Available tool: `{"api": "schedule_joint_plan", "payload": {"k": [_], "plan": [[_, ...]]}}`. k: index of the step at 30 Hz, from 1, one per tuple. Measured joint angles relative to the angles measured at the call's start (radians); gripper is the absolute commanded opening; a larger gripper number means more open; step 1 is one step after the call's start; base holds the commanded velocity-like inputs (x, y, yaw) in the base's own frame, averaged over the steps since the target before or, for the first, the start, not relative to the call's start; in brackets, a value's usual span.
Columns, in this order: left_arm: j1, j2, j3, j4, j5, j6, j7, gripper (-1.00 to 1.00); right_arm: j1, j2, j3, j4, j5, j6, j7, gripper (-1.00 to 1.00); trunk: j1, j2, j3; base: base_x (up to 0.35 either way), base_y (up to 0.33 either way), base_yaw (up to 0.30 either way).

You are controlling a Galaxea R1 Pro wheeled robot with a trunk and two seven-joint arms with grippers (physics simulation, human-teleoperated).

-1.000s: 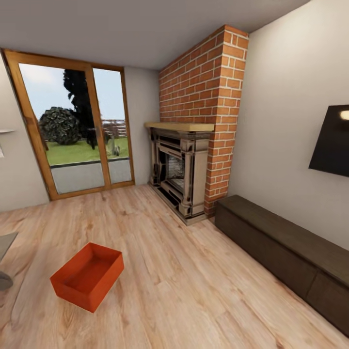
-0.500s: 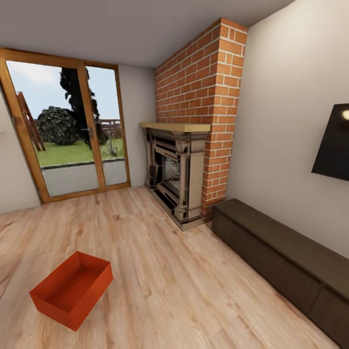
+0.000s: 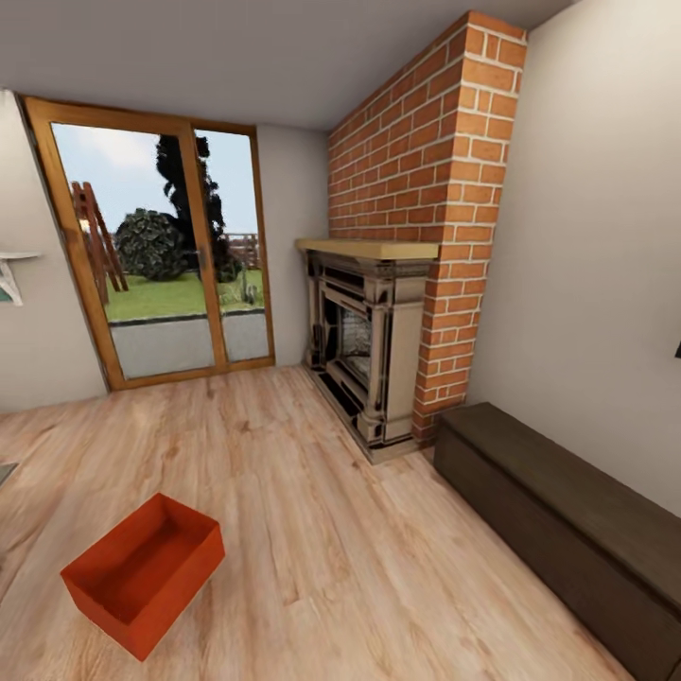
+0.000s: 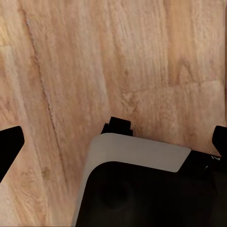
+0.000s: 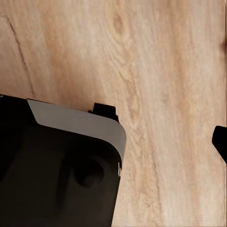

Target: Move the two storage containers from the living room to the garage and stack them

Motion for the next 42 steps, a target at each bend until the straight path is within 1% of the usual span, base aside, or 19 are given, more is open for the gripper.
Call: {"api": "schedule_joint_plan", "payload": {"k": [42], "plan": [[0.000, 0.000, 0.000, 0.000, 0.000, -0.003, 0.000, 1.00, 0.000, -0.003, -0.002, 0.000, -0.003, 0.000, -0.006, 1.00, 0.000, 0.000, 0.000, 0.300, -0.166, 0.269]]}}
